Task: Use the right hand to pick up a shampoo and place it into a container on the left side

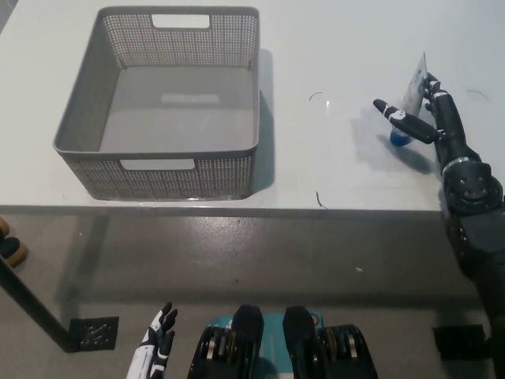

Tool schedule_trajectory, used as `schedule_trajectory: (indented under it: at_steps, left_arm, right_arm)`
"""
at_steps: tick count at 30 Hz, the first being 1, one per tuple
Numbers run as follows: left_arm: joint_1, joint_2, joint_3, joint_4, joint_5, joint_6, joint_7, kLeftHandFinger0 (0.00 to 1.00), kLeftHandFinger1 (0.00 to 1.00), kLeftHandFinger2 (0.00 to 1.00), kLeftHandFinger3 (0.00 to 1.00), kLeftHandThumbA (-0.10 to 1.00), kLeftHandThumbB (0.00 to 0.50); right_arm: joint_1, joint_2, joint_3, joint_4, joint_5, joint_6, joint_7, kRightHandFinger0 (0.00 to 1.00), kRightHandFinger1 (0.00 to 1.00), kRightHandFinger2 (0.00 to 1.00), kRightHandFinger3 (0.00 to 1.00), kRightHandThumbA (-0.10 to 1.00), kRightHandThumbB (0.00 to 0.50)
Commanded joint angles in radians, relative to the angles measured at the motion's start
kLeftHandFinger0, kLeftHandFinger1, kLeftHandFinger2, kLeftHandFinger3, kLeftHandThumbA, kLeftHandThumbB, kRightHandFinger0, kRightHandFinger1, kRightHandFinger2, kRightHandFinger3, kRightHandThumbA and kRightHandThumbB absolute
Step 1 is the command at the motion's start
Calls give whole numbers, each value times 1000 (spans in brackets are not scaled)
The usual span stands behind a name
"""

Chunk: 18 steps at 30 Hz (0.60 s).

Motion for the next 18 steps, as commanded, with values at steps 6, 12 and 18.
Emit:
schedule_trajectory:
  at_steps: [6,12,18]
  left_arm:
    - [-7,10,-2,-13,-3,-37,20,1000,1000,1000,1000,1000,303]
    - [-13,8,0,-14,-16,-37,14,1000,1000,1000,1000,1000,296]
    - [-11,12,-1,-9,-10,-37,22,1000,1000,1000,1000,1000,291]
  right_arm:
    - [-128,-15,16,114,22,-96,-26,1000,1000,1000,1000,947,401]
    - [-187,-7,-15,205,62,-86,-33,1000,1000,1000,1000,784,358]
    - [-211,6,-22,254,58,-82,-204,1,61,364,326,-99,219]
